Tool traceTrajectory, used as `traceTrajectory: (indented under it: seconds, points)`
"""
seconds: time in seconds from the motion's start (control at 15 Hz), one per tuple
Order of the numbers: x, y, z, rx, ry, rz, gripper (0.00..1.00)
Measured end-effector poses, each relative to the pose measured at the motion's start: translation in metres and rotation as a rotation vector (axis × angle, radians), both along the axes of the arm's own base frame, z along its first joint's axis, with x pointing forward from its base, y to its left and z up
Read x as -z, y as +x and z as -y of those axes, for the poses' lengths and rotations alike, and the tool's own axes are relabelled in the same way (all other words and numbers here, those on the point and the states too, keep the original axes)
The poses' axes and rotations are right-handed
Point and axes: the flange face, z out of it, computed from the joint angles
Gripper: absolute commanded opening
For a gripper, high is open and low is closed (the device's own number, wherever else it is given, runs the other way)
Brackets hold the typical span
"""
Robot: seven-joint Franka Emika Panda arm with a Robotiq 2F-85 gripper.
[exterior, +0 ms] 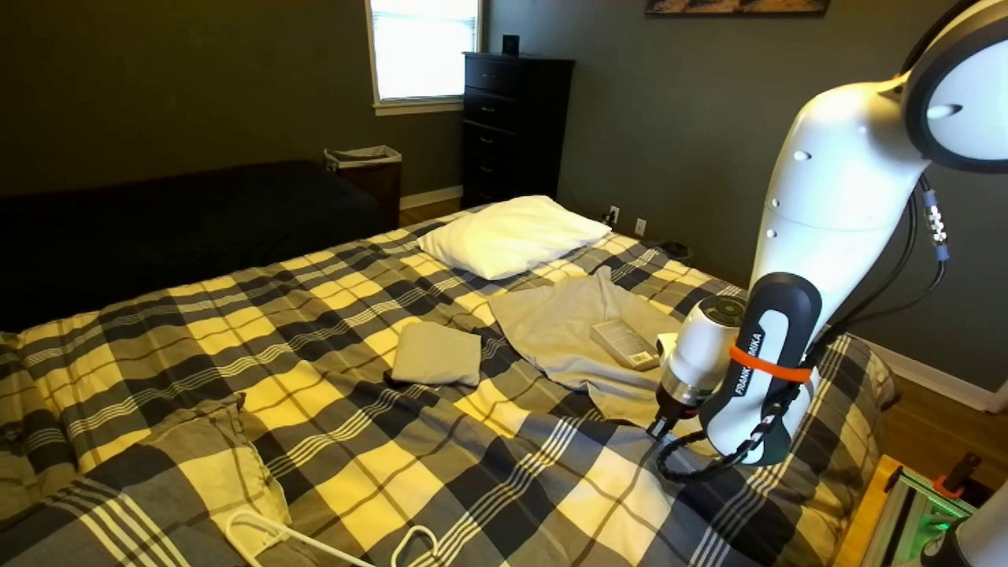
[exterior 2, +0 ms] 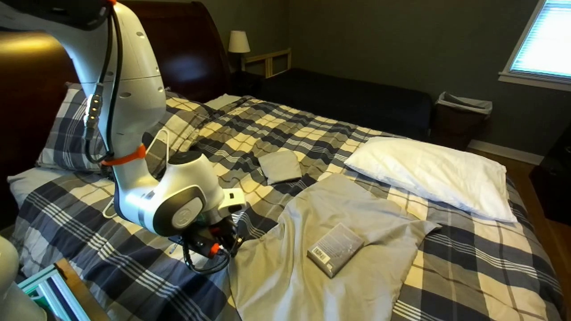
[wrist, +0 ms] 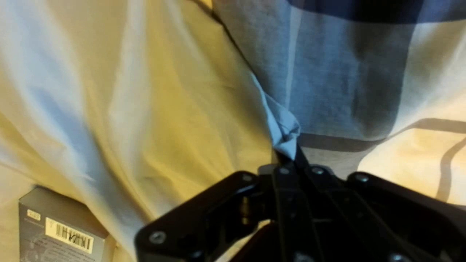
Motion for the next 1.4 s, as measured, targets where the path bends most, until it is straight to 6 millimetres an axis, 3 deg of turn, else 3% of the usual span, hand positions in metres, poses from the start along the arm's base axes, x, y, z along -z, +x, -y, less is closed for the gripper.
traceTrajectory:
  seconds: [0.27,0.53,0.6,0.67,0.73,1.2,1.4]
  points:
    - [0.003,0.001,-0.003,0.007,0.063,-0.076,0.01]
    - [-0.013,0.008,0.012,0.024,0.112,-0.064,0.01]
    - [-0.019,0.011,0.016,0.022,0.124,-0.063,0.27]
    - [-0.025,0.012,0.019,0.02,0.137,-0.066,0.06]
    - [-0.03,0.013,0.02,0.016,0.15,-0.071,0.04]
    - [-0.057,0.026,0.011,-0.018,0.225,-0.022,0.01]
    - [-0.077,0.034,0.036,0.013,0.19,0.052,0.01]
